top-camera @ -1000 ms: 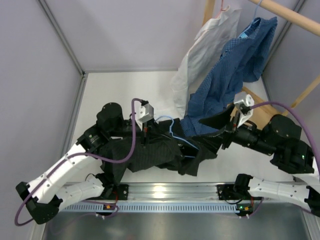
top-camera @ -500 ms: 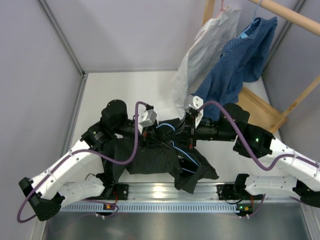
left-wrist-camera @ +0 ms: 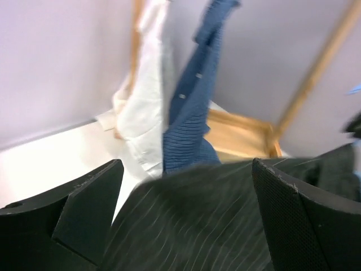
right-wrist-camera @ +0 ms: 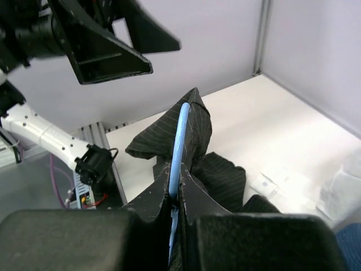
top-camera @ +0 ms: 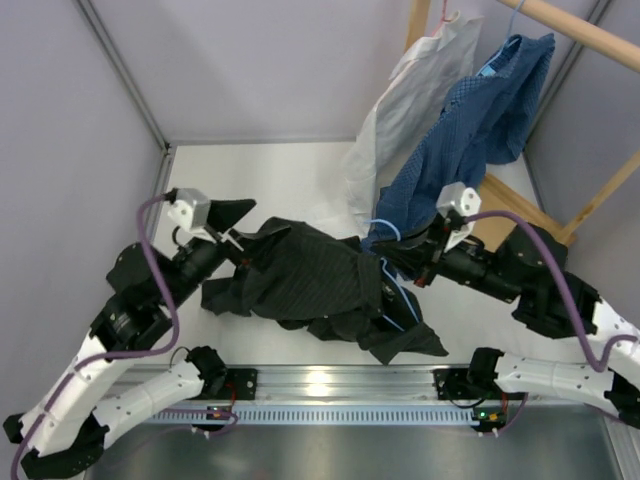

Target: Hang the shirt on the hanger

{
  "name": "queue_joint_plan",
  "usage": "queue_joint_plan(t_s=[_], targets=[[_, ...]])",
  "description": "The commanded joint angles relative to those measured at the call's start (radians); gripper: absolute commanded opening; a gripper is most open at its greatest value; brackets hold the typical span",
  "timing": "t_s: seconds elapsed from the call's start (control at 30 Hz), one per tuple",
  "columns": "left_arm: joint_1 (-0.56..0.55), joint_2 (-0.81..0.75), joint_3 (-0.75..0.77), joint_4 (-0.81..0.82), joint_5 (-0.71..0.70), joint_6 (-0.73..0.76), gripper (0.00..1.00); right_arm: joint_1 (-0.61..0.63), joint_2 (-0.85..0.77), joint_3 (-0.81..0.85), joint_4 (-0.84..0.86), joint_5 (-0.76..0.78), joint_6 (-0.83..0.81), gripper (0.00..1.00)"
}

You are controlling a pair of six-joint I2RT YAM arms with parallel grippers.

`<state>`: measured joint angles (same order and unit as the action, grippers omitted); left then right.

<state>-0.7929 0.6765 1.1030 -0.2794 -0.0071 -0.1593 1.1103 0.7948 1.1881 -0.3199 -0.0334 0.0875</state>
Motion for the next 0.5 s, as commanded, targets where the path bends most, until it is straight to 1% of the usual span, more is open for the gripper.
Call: queue_joint_plan(t_s=[0.0,0.1,0.13,0.17,0.2,0.23,0.27,0.3,0.33,0.37,0.4,0.43,0.47], targets=[[0.000,-0.087,-0.172,0.037,-0.321,-0.166,0.98,0.000,-0.055,0.108,-0.027,0.082,-0.020,0.00],[0.000,-0.118,-0.304,0.107,-0.330,-0.203,0.98,0.002,-0.051,0.166,-0.108,0.079,-0.029,0.00],[0.000,-0.120,-0.328,0.136,-0.311,-0.203,0.98,0.000,-0.051,0.197,-0.125,0.072,-0.028,0.00],[0.000,-0.118,-0.351,0.214,-0.286,-0.198,0.98,0.000,-0.049,0.209,-0.154,0.069,-0.028,0.00],[0.000,-0.109,-0.386,0.248,-0.262,-0.204,0.98,0.002,-0.048,0.223,-0.163,0.066,-0.023,0.00],[0.000,-0.098,-0.396,0.270,-0.236,-0.209,0.96,0.002,-0.043,0.244,-0.175,0.058,-0.020,0.00],[0.000,-0.082,-0.402,0.313,-0.187,-0.216,0.91,0.002,-0.043,0.254,-0.192,0.055,-0.017,0.00],[0.000,-0.043,-0.408,0.350,-0.180,-0.223,0.84,0.002,-0.039,0.261,-0.200,0.047,-0.015,0.00],[0.000,-0.020,-0.410,0.362,-0.180,-0.229,0.65,0.002,-0.037,0.268,-0.203,0.044,-0.011,0.00],[0.001,0.003,-0.408,0.374,-0.191,-0.233,0.31,0.002,-0.035,0.268,-0.203,0.043,-0.008,0.00],[0.001,0.044,-0.411,0.394,-0.209,-0.236,0.21,0.000,-0.039,0.265,-0.203,0.049,-0.008,0.00],[0.001,0.058,-0.411,0.399,-0.240,-0.243,0.05,0.002,-0.040,0.259,-0.203,0.058,-0.008,0.00],[0.001,0.072,-0.410,0.393,-0.355,-0.276,0.00,0.000,-0.043,0.252,-0.203,0.073,-0.008,0.00]])
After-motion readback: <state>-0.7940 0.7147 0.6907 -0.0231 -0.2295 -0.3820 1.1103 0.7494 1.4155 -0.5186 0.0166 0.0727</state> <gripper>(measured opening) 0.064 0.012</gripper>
